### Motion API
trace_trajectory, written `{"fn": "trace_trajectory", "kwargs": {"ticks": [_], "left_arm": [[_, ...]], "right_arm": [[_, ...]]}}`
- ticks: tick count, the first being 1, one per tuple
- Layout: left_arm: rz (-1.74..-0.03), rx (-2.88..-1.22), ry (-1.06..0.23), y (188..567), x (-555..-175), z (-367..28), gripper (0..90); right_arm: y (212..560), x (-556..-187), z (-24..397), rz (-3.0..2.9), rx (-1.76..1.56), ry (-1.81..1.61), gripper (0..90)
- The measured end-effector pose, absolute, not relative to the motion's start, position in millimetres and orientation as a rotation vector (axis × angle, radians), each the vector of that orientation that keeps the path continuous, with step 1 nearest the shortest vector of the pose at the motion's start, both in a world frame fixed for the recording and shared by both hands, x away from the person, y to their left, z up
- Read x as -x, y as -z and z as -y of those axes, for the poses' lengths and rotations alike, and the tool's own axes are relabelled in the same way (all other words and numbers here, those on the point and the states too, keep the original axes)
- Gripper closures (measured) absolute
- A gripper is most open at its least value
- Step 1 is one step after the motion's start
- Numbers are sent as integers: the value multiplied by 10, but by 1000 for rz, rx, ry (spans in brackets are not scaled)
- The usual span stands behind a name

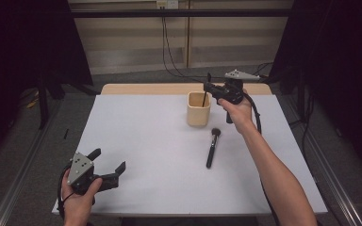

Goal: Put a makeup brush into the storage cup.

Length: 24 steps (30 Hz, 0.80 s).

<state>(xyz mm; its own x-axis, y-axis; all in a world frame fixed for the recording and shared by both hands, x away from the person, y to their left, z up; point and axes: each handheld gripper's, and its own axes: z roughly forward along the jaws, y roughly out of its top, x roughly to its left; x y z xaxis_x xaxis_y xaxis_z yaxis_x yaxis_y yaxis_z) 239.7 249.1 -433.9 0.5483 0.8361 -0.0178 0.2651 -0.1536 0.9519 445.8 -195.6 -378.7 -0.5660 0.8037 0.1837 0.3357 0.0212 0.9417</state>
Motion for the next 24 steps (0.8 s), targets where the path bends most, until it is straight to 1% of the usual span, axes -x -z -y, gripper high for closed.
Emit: {"fn": "trace_trajectory", "kwargs": {"ticks": [18, 21, 24], "left_arm": [[-938, -1713, -656, 4343, -2394, -2499, 34], [-938, -1715, -657, 4348, -2398, -2502, 35], [-936, -1716, -657, 4347, -2397, -2497, 39]], "right_arm": [[3969, -4479, 1945, -1956, -1199, -1542, 846], [3987, -4483, 1943, -1954, -1204, -1541, 831], [4012, -4478, 1947, -1951, -1228, -1536, 783]]}}
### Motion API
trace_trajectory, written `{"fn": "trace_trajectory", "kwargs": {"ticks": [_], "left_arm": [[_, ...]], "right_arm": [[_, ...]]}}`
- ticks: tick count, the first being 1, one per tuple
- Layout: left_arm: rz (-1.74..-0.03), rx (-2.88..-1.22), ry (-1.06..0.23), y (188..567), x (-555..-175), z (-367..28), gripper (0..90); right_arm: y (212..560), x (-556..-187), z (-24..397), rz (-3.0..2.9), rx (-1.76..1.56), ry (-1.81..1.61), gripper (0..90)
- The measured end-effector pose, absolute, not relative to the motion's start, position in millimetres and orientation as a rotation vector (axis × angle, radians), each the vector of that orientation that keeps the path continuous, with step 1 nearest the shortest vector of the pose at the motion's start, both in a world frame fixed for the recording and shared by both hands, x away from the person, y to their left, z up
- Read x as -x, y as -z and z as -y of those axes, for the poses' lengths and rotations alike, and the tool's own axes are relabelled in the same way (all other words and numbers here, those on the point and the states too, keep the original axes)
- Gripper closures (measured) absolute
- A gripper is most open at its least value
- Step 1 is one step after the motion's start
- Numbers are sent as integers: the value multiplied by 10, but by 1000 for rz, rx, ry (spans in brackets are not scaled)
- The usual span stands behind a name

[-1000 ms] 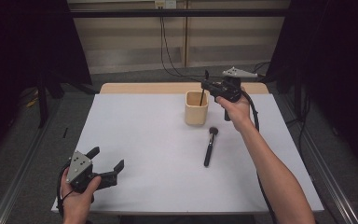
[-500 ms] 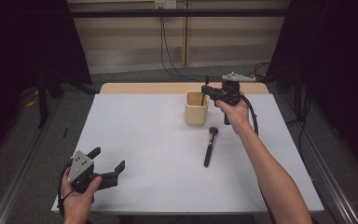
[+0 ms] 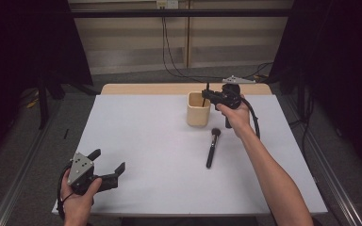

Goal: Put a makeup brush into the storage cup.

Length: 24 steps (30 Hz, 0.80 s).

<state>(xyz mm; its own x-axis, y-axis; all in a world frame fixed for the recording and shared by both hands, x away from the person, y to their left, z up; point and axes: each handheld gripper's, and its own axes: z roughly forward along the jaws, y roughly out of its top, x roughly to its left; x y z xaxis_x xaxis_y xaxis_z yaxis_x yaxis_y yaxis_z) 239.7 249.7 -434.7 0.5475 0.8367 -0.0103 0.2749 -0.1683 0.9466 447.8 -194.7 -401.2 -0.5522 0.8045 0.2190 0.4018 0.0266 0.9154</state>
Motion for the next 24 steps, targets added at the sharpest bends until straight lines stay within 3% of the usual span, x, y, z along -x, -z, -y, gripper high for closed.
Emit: {"fn": "trace_trajectory", "kwargs": {"ticks": [9, 21, 24], "left_arm": [[-930, -1724, -657, 4346, -2402, -2494, 40], [-947, -1706, -662, 4339, -2408, -2522, 34], [-947, -1705, -664, 4338, -2407, -2524, 34]], "right_arm": [[4116, -4441, 2002, -1903, -1281, -1501, 526], [4053, -4352, 2027, -1863, -1271, -1478, 31], [4018, -4293, 2061, -1868, -1228, -1485, 0]]}}
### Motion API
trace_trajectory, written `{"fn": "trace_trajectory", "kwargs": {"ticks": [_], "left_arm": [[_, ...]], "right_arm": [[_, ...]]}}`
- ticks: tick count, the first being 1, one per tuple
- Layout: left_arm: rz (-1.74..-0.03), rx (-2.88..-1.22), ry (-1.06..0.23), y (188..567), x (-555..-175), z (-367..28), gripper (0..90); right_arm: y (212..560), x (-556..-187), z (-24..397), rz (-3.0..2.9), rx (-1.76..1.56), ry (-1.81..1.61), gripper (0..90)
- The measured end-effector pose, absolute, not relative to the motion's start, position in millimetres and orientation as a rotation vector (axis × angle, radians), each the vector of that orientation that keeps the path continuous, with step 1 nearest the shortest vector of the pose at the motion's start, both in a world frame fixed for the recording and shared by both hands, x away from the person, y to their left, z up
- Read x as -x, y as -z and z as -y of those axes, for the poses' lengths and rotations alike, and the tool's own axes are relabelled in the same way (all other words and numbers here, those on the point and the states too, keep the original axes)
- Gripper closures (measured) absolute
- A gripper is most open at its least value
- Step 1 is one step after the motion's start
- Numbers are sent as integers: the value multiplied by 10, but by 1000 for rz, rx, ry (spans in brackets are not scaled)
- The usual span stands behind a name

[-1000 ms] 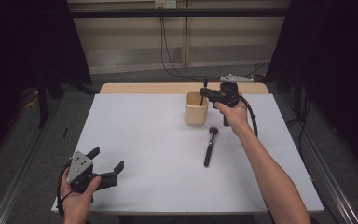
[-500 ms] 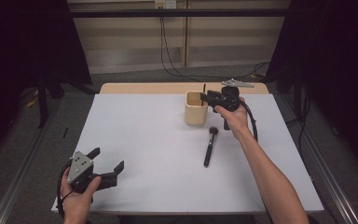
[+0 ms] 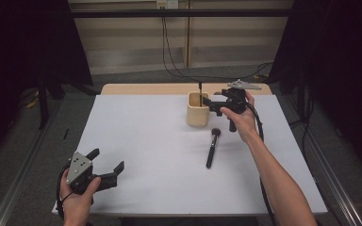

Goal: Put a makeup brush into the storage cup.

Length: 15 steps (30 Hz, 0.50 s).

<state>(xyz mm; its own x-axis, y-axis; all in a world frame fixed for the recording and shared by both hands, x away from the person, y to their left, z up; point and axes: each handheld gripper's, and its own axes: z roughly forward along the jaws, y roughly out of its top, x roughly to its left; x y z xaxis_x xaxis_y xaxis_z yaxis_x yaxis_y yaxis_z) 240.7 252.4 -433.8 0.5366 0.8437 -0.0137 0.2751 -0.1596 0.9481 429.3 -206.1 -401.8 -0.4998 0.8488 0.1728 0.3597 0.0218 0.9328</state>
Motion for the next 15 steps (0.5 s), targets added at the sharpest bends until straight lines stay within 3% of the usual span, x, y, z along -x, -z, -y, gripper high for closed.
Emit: {"fn": "trace_trajectory", "kwargs": {"ticks": [15], "left_arm": [[-947, -1698, -661, 4333, -2416, -2532, 34]], "right_arm": [[3992, -3970, 2323, -1834, -1204, -1476, 0]]}}
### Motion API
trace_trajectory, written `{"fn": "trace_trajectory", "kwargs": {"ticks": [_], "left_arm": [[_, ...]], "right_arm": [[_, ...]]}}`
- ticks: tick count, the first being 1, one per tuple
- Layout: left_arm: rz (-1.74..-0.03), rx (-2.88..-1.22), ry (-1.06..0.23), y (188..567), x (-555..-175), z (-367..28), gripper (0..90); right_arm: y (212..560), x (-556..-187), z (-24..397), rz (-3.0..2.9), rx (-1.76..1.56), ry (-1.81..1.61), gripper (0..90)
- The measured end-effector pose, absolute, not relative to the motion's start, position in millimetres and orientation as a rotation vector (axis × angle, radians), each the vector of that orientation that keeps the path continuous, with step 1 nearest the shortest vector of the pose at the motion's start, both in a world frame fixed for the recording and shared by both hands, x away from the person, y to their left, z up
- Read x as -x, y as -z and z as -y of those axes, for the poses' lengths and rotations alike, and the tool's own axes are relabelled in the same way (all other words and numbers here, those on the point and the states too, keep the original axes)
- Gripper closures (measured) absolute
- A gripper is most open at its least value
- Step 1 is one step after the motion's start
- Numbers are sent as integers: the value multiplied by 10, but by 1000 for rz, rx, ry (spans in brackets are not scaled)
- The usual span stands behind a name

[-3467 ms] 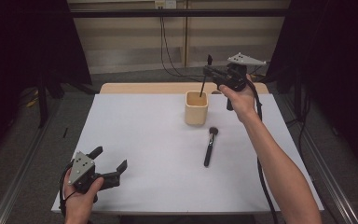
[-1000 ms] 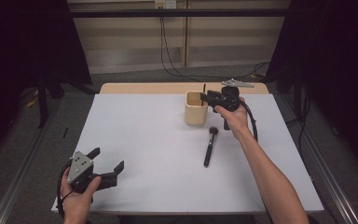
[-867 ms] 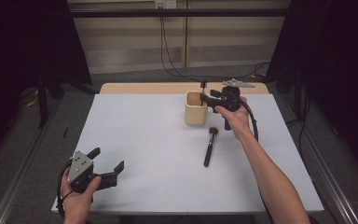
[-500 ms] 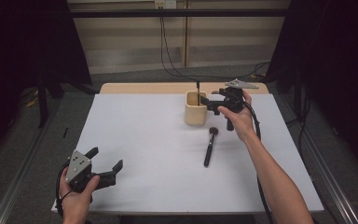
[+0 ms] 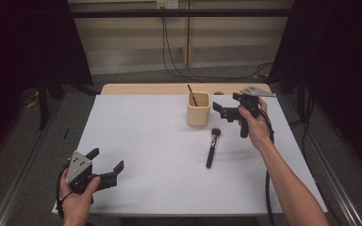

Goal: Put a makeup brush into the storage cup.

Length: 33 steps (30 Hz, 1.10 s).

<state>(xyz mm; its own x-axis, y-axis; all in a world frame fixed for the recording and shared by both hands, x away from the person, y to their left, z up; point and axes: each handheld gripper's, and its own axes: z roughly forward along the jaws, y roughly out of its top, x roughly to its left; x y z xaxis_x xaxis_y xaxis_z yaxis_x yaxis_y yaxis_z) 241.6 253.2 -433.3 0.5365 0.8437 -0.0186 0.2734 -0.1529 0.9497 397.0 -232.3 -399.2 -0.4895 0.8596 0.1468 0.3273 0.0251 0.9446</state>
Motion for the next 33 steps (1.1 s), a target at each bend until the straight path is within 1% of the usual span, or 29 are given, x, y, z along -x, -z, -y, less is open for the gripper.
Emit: {"fn": "trace_trajectory", "kwargs": {"ticks": [6, 17, 33], "left_arm": [[-945, -1694, -665, 4332, -2411, -2531, 39], [-967, -1661, -680, 4321, -2414, -2558, 28], [-974, -1650, -675, 4323, -2397, -2600, 28]], "right_arm": [[3980, -3801, 2399, -1841, -1206, -1452, 0], [4039, -3493, 2660, -1788, -1236, -1461, 0], [4077, -2998, 2756, -1770, -1186, -1466, 0]]}}
